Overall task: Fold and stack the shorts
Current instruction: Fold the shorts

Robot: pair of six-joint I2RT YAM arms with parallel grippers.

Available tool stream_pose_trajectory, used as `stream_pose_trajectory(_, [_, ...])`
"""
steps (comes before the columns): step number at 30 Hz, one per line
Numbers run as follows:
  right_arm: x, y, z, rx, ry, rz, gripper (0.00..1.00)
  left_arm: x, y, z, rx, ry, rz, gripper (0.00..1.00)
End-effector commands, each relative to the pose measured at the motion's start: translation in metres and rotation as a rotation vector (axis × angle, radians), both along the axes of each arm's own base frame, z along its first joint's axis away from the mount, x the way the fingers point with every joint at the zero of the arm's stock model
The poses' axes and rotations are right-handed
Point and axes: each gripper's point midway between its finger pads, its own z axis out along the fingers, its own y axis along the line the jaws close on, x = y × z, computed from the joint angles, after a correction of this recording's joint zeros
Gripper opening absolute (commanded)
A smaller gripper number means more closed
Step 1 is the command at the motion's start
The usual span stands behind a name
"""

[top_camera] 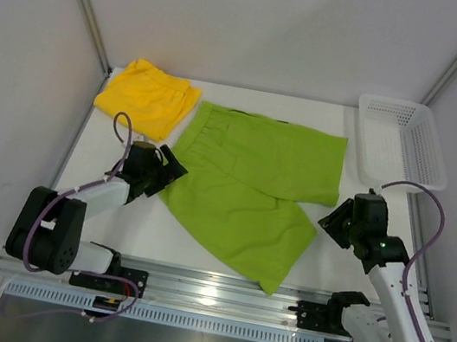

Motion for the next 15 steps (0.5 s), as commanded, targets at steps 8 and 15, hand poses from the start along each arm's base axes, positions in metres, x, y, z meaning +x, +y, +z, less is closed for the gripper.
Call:
stream_pose_trajectory(8, [0.006, 0.026, -0.069, 0.149, 0.116, 0.056, 0.45, 0.007, 0.017, -0.017, 0.067, 0.008, 0.095, 0.99])
stream_pose_trajectory(15, [0.021, 0.034, -0.079, 0.203, 0.117, 0.073, 0.46, 0.009, 0.021, -0.008, 0.094, 0.001, 0.100, 0.99])
